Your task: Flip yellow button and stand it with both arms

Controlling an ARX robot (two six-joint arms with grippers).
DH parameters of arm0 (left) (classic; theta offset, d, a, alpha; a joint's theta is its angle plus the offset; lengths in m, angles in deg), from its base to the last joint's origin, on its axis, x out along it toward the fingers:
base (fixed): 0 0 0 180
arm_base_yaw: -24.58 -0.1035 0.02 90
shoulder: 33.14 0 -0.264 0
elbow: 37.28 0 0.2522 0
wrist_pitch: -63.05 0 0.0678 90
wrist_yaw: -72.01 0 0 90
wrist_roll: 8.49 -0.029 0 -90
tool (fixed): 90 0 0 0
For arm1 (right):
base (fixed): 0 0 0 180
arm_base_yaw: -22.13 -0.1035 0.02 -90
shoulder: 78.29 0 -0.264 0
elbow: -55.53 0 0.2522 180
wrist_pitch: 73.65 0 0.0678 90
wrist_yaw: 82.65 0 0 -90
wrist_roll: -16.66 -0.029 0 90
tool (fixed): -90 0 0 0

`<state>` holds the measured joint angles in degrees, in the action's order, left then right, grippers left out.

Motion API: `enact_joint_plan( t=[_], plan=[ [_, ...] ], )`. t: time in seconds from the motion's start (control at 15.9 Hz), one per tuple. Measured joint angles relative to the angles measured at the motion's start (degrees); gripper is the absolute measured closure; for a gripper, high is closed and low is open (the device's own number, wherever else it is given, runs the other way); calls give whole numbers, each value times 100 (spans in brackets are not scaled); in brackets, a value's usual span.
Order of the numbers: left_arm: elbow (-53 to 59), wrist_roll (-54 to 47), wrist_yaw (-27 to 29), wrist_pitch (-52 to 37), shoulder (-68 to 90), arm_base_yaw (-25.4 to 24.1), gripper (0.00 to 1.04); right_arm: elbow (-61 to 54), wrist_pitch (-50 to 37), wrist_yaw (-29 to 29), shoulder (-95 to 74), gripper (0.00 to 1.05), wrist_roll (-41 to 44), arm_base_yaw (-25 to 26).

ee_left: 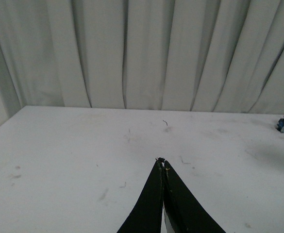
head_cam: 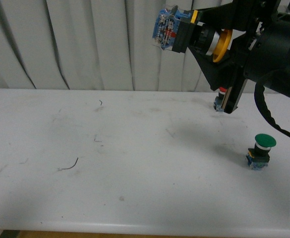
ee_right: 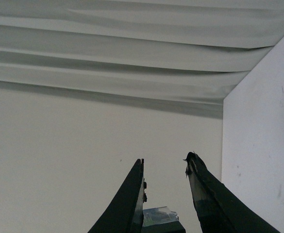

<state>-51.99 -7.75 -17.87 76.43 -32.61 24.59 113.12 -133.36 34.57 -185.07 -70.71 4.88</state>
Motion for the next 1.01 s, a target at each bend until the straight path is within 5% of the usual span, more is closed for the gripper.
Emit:
enact_joint_plan(
  t=[0.19,0.38,0.63,0.82,1.01],
  plan=[
    [46,4,-7,52,-2,0,100,-11,-2,9,2,77,201,-11],
    [46,4,-9,61,-2,0,77,-101,20,-48,155,77,970,-85],
    [46,4,-9,59,-2,0,37,24,1150,-1226,968,77,4037,-214],
    [46,-9,-9,61,-2,0,5,-50,2135,-2905,876,77,7670,422],
    [46,-9,-9,61,-2,0,7,-85,1773,-3254,863,77,9451,999]
  ],
)
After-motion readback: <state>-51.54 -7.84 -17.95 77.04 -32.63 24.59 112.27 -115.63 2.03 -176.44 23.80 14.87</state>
